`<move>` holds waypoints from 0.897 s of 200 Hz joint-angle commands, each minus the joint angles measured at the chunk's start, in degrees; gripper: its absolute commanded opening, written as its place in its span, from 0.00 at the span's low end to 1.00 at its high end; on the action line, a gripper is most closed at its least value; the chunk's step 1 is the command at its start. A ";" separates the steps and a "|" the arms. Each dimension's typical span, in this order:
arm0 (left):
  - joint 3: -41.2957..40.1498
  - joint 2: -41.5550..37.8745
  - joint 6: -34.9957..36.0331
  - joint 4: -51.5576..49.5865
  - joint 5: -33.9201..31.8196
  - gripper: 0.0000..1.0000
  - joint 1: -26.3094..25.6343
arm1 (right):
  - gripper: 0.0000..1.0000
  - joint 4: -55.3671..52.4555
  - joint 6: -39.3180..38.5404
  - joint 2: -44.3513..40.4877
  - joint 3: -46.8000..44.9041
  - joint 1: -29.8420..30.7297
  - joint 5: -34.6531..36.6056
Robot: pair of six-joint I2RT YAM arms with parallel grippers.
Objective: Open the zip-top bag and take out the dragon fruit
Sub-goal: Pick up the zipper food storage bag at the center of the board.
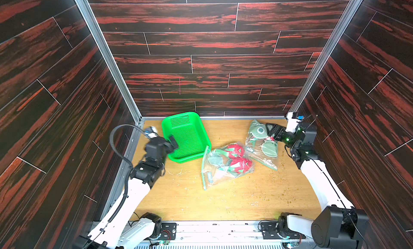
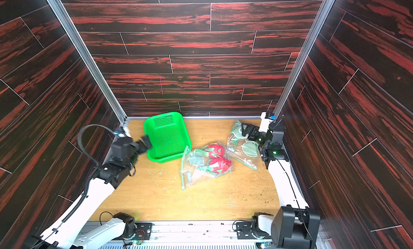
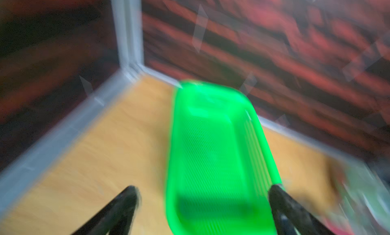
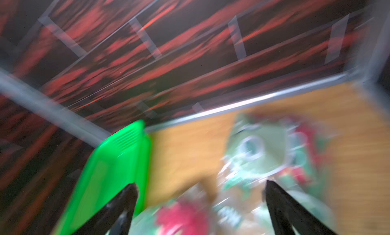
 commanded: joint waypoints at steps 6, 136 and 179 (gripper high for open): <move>-2.33 0.05 -6.86 -7.79 6.68 0.95 -6.74 | 0.97 -6.88 2.19 -0.27 0.85 2.09 -13.53; -18.08 17.54 -8.93 25.24 19.85 0.81 -13.94 | 0.97 -5.05 -2.92 -4.80 -1.72 9.35 -18.01; -16.76 22.44 -6.74 27.90 18.57 0.79 -13.79 | 0.97 -5.13 -3.81 -5.28 -1.70 10.02 -19.22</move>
